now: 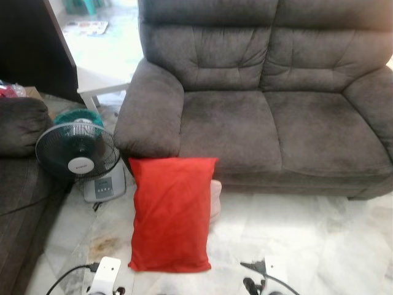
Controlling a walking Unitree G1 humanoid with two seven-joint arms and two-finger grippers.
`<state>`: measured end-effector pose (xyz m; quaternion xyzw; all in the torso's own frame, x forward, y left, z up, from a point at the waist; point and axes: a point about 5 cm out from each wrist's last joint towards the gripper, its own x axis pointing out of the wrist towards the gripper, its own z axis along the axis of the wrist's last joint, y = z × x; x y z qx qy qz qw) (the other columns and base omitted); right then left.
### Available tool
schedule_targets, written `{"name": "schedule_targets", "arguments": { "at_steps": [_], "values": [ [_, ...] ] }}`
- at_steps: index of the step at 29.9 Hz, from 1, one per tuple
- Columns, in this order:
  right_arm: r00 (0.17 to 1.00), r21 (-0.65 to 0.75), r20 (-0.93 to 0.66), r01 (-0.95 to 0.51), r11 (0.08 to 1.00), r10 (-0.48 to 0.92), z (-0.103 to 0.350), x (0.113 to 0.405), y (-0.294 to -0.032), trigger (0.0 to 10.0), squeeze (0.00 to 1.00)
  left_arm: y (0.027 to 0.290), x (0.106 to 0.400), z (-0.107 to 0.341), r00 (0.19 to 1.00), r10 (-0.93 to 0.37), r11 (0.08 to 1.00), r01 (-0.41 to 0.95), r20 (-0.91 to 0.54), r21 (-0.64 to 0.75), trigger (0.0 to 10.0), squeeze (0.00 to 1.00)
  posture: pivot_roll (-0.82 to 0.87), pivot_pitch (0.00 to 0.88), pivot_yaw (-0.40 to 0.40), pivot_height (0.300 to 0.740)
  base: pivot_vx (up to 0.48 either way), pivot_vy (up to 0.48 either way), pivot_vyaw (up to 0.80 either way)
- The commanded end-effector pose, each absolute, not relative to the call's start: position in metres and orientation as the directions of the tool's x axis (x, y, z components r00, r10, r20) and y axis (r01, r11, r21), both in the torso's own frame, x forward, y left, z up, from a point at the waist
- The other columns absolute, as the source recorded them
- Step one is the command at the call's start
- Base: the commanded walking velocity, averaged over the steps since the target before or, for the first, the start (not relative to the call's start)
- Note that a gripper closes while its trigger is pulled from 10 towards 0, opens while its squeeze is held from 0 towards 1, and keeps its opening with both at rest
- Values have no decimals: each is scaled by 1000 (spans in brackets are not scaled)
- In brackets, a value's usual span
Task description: Move the pillow to the sofa from floor
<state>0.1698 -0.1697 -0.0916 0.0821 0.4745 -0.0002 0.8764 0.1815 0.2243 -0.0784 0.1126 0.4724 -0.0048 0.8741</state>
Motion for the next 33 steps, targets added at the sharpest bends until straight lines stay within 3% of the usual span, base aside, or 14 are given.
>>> {"name": "schedule_targets", "arguments": {
  "at_steps": [1, 15, 33],
  "values": [
    [542, 141, -838, 94, 986, 68, -93, 166, -171, 10000, 0, 224, 175, -82, 528, 100, 975, 118, -844, 189, 10000, 0, 118, 73, -2, 740, 0, 0, 0],
    [541, 139, -838, 99, 985, 64, -93, 166, -171, 10000, 0, 225, 175, -82, 528, 109, 975, 109, -842, 194, 10000, 0, 117, 85, -4, 740, 0, 0, 0],
    [539, 137, -840, 92, 986, 66, -93, 166, -171, 10000, 0, 224, 175, -82, 525, 106, 976, 107, -845, 189, 10000, 0, 118, 86, -5, 740, 272, 0, 0]
  ]
}}
